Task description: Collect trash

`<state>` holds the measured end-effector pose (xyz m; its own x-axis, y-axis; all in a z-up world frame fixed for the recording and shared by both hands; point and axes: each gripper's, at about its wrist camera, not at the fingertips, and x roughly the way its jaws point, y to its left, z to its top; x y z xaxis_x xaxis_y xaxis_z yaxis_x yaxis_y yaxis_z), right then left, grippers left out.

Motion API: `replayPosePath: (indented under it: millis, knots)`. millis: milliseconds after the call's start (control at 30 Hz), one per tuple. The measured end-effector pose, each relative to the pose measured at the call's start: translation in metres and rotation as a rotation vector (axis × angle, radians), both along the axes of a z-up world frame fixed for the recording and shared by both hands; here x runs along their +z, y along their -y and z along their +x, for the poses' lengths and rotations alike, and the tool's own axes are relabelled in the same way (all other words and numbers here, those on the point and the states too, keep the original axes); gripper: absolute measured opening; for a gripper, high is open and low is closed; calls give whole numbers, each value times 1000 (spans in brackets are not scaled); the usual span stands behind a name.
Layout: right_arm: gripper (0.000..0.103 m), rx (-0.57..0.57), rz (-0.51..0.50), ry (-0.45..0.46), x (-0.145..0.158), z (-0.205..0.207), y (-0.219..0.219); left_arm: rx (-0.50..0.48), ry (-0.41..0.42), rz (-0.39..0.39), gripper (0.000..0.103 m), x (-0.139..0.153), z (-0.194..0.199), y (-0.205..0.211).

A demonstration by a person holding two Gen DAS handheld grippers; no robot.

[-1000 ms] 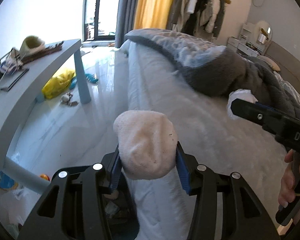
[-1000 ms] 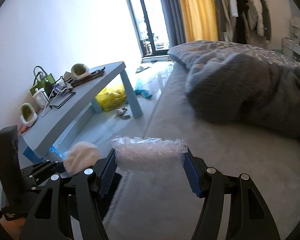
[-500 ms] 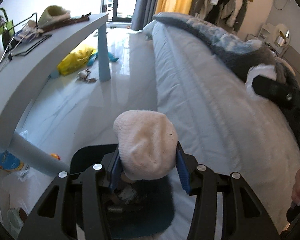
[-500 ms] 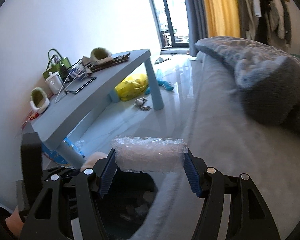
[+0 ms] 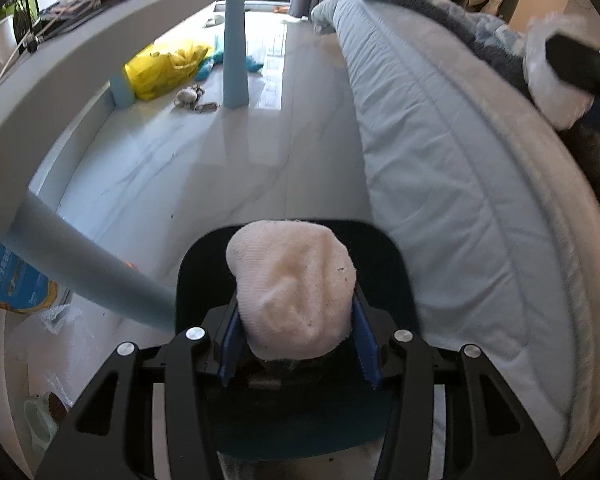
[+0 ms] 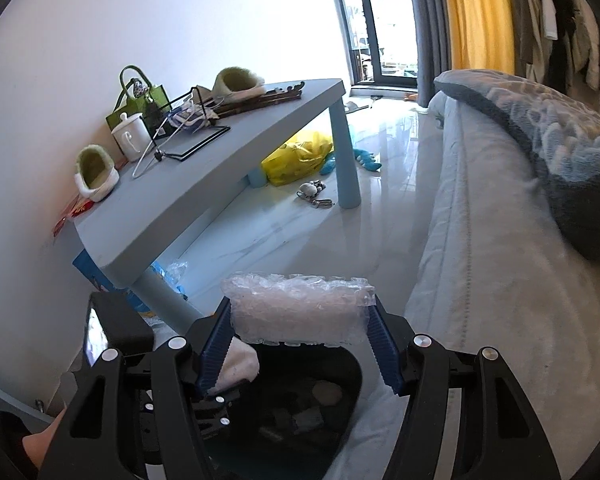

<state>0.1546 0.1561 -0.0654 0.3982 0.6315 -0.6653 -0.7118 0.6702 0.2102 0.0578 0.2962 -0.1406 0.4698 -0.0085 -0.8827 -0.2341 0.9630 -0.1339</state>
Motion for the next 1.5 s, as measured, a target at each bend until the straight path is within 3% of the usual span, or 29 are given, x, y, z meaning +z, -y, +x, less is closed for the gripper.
replayPosePath:
  millis: [333, 567, 667, 867, 1200, 1500]
  knots:
    - [64, 22, -48, -1, -14, -3, -23, -18, -130, -10, 53, -42, -14, -14]
    - [64, 25, -93, -24, -30, -2, -36, -45, -181, -42, 64, -59, -20, -17]
    - [64, 21, -104, -50, -39, 0, -39, -45, -162, -65, 73, -56, -24, -21]
    - [64, 26, -140, -68, -55, 1, -50, -26, -99, -89, 76, -43, -28, -31]
    - [63, 24, -219, -90, -78, 1, -59, 34, -1, -59, 63, -7, -33, -53]
    - [64, 36, -274, -167, -107, -1, -69, 108, 126, -70, 53, 39, -35, -71]
